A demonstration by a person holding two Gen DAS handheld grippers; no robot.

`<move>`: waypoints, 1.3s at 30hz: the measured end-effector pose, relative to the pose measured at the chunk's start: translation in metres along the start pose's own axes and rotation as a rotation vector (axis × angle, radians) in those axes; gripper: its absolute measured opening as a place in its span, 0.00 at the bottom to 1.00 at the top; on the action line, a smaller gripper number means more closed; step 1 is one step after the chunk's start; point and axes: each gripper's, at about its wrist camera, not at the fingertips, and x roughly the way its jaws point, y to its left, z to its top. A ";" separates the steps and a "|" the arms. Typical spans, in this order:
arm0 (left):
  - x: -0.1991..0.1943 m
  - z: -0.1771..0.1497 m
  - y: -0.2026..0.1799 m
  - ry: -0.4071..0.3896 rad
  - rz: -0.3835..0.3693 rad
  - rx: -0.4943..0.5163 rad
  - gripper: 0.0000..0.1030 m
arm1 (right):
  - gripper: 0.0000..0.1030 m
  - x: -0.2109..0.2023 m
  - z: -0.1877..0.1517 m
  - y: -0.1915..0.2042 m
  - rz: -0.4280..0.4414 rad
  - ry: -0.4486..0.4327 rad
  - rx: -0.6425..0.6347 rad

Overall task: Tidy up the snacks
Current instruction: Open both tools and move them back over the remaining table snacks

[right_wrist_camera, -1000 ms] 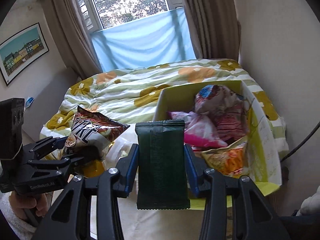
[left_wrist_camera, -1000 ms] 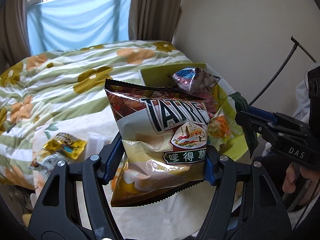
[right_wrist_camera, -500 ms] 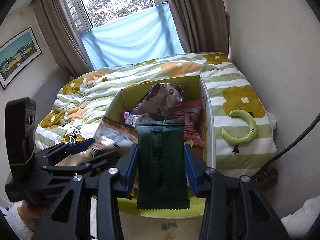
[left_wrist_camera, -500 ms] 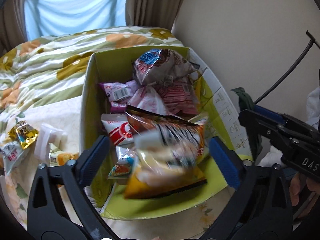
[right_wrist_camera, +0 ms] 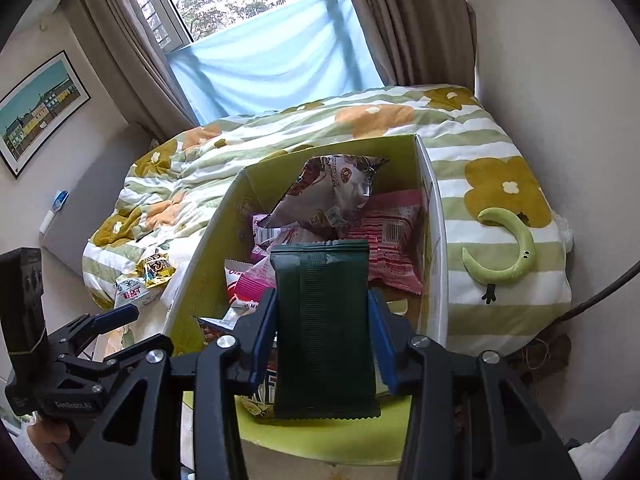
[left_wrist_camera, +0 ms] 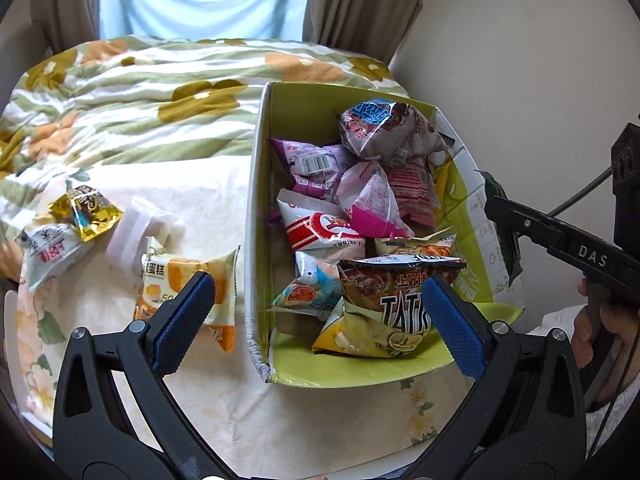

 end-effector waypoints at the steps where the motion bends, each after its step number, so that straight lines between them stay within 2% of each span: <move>1: -0.001 0.000 0.001 0.001 0.005 -0.004 0.99 | 0.39 0.005 0.005 0.000 -0.006 0.022 -0.002; 7: -0.009 0.000 -0.003 -0.014 0.050 0.021 1.00 | 0.39 0.033 0.020 -0.004 -0.035 0.104 -0.007; 10: -0.014 -0.002 -0.002 -0.021 0.056 0.014 0.99 | 0.41 0.043 0.018 -0.006 -0.014 0.130 0.024; 12: -0.018 -0.006 0.000 -0.028 0.058 0.010 0.99 | 0.52 0.043 0.015 -0.007 0.000 0.121 0.038; 14: -0.020 -0.009 0.001 -0.028 0.067 0.013 0.99 | 0.87 0.038 0.011 -0.004 0.010 0.089 0.037; 15: -0.021 -0.011 0.001 -0.028 0.071 0.014 0.99 | 0.91 0.036 0.008 -0.003 0.014 0.083 0.032; 21: -0.025 -0.020 0.004 -0.017 0.031 -0.007 0.99 | 0.92 0.021 -0.008 0.008 0.046 0.052 0.009; 28: -0.043 -0.021 -0.003 -0.055 0.040 0.022 0.99 | 0.92 0.002 -0.013 0.023 0.035 0.009 -0.044; 35: -0.078 -0.023 0.003 -0.137 0.080 0.009 0.99 | 0.92 -0.022 -0.006 0.048 0.002 -0.029 -0.118; 39: -0.101 -0.031 0.018 -0.173 0.113 -0.026 0.99 | 0.92 -0.028 -0.002 0.073 0.030 -0.023 -0.171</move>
